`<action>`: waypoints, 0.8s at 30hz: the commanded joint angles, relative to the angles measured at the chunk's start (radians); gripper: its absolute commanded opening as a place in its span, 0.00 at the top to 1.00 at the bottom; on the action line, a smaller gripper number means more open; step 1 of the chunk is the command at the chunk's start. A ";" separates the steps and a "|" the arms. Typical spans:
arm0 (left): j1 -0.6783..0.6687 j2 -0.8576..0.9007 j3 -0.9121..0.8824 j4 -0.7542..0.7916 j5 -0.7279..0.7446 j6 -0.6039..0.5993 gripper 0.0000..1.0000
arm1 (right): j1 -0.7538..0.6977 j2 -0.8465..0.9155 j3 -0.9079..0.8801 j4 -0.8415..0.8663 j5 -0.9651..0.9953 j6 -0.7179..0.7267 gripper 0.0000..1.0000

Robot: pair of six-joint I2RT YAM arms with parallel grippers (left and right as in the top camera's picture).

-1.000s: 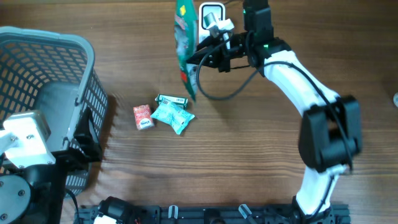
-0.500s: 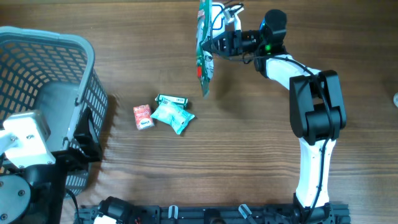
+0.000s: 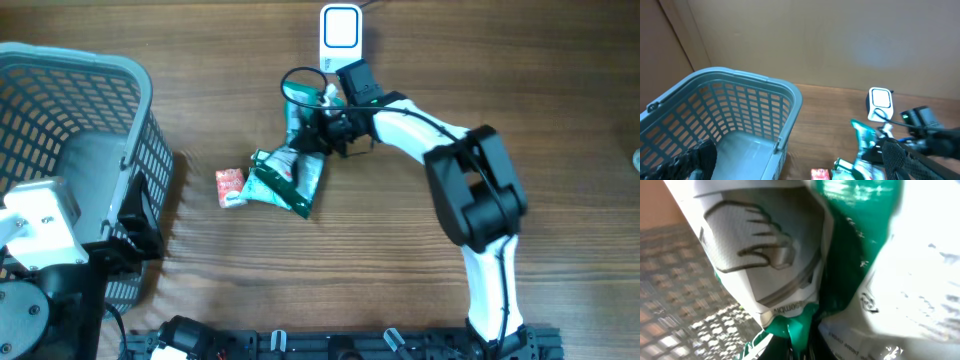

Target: Scan the item barcode

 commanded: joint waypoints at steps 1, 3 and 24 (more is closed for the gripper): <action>0.003 -0.002 -0.001 0.002 -0.006 -0.009 0.00 | -0.012 -0.235 0.010 -0.213 0.414 -0.308 0.95; 0.003 -0.002 -0.001 0.002 -0.006 -0.009 0.00 | -0.008 -0.298 0.010 -0.356 0.557 -0.401 0.95; 0.003 -0.002 -0.001 0.002 -0.006 -0.009 0.00 | 0.320 -0.280 0.010 -0.578 0.680 -1.044 0.77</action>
